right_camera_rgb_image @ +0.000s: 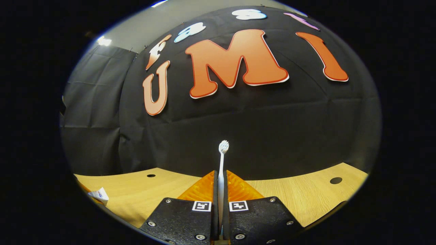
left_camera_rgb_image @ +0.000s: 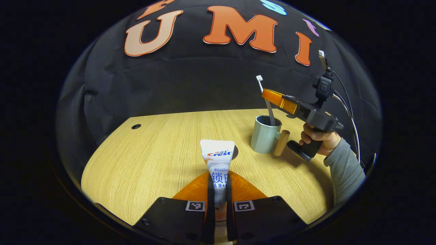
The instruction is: Put the toothbrush and toothpaste on the desktop into the cup, then pick up the cup and place it on the coaster on the desktop.
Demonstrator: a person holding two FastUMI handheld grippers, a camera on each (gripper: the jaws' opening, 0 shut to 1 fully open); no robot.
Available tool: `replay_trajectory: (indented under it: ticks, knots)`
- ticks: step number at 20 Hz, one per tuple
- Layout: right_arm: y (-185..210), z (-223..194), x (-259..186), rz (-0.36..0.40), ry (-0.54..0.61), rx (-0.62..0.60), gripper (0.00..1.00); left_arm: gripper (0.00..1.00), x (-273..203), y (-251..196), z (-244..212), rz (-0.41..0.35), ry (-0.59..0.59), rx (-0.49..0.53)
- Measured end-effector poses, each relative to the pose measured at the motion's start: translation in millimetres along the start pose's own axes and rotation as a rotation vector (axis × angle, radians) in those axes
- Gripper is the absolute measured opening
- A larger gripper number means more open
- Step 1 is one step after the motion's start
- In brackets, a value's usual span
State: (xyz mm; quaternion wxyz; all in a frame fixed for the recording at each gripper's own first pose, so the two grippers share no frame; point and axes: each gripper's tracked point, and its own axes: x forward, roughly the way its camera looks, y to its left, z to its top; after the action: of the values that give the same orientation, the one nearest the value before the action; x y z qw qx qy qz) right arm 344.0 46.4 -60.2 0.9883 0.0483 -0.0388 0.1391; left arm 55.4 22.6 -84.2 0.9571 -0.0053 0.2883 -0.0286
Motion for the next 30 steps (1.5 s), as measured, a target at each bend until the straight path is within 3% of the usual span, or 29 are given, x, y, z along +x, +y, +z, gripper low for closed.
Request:
replay_trajectory:
  ticks: [2, 6, 12, 19, 20, 25, 28, 30]
  knots:
    - [1, -6, -2, -0.002, 0.017, -0.016, 0.05, 0.13, -1, -2, 5, -0.008, -0.006, -0.001]
    - [-7, -14, -10, -0.02, 0.045, -0.033, 0.05, 0.2, 1, 4, 20, -0.004, -0.042, 0.002]
    - [-13, -15, -19, -0.044, 0.071, -0.026, 0.07, 0.17, 13, 2, 33, -0.037, -0.08, 0.0]
    - [-13, -31, -34, -0.062, 0.143, -0.02, 0.1, 0.2, 36, -20, 69, -0.072, -0.124, 0.003]
    - [-12, -30, -35, -0.061, 0.142, -0.018, 0.1, 0.16, 39, -24, 75, -0.079, -0.135, 0.008]
    - [-11, -27, -48, -0.049, 0.151, -0.002, 0.1, 0.16, 64, -43, 102, -0.116, -0.186, 0.017]
    - [-8, -28, -63, -0.031, 0.181, 0.002, 0.12, 0.16, 76, -55, 115, -0.141, -0.225, 0.02]
    - [-9, -28, -71, -0.035, 0.19, 0.019, 0.2, 0.16, 75, -65, 118, -0.147, -0.212, 0.036]
